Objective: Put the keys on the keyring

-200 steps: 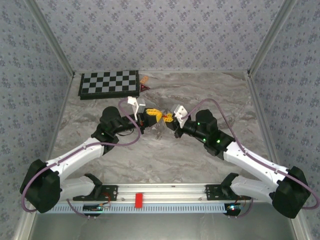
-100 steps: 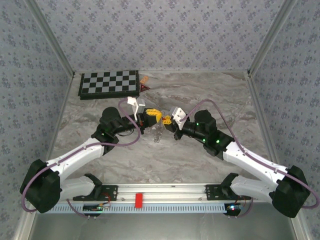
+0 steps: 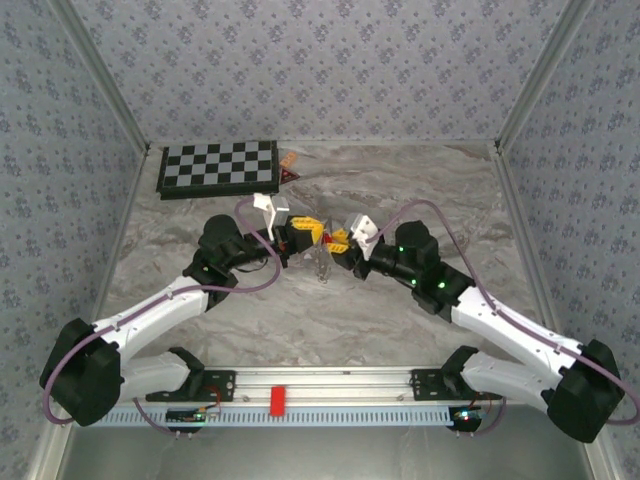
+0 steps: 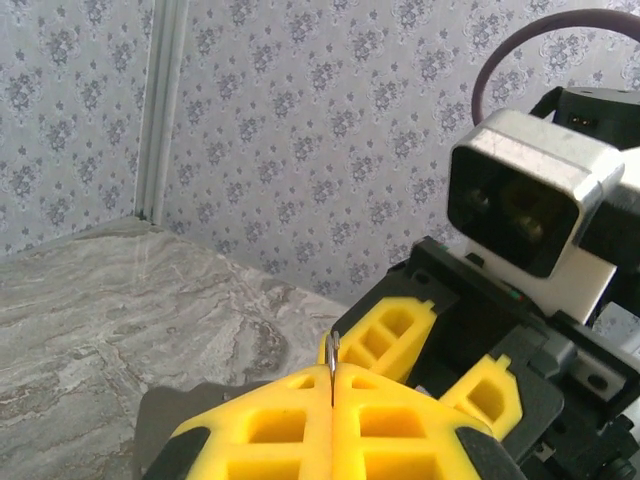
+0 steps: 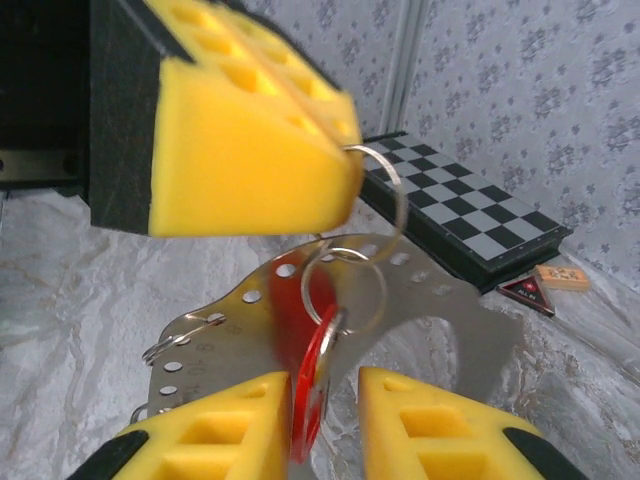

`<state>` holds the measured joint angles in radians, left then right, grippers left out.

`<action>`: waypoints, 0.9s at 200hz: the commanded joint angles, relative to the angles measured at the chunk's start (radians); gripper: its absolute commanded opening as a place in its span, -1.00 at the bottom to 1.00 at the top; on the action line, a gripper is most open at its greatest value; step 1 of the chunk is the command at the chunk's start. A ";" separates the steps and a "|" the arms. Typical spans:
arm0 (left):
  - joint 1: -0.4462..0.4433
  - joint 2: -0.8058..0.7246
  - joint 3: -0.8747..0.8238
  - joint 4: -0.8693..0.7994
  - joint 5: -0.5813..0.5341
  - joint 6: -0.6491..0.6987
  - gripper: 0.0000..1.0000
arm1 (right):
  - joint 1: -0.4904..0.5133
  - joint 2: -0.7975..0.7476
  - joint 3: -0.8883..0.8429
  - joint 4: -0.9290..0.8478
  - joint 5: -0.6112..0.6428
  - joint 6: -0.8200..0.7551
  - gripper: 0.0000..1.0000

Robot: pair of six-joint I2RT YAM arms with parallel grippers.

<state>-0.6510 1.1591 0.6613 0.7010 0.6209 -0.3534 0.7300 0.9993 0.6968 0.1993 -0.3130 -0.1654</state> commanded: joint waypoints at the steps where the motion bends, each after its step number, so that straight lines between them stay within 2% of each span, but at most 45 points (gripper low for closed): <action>1: -0.006 -0.032 0.006 0.066 -0.013 -0.006 -1.00 | -0.041 -0.044 -0.023 0.039 -0.065 0.080 -0.51; 41: -0.007 -0.030 0.006 0.070 -0.016 -0.012 -1.00 | -0.131 -0.040 -0.028 0.198 -0.237 0.247 -0.50; 106: -0.006 -0.032 0.006 0.073 -0.015 -0.018 -1.00 | -0.188 0.123 0.026 0.473 -0.456 0.493 -0.53; 133: -0.007 -0.032 0.008 0.069 -0.015 -0.015 -1.00 | -0.198 0.176 0.035 0.550 -0.499 0.560 -0.54; 180: -0.007 -0.035 0.012 0.068 -0.015 -0.010 -1.00 | -0.198 0.212 0.049 0.549 -0.537 0.577 -0.62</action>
<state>-0.6510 1.1591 0.6605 0.7078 0.6117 -0.3611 0.5362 1.2018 0.7113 0.6975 -0.7975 0.3744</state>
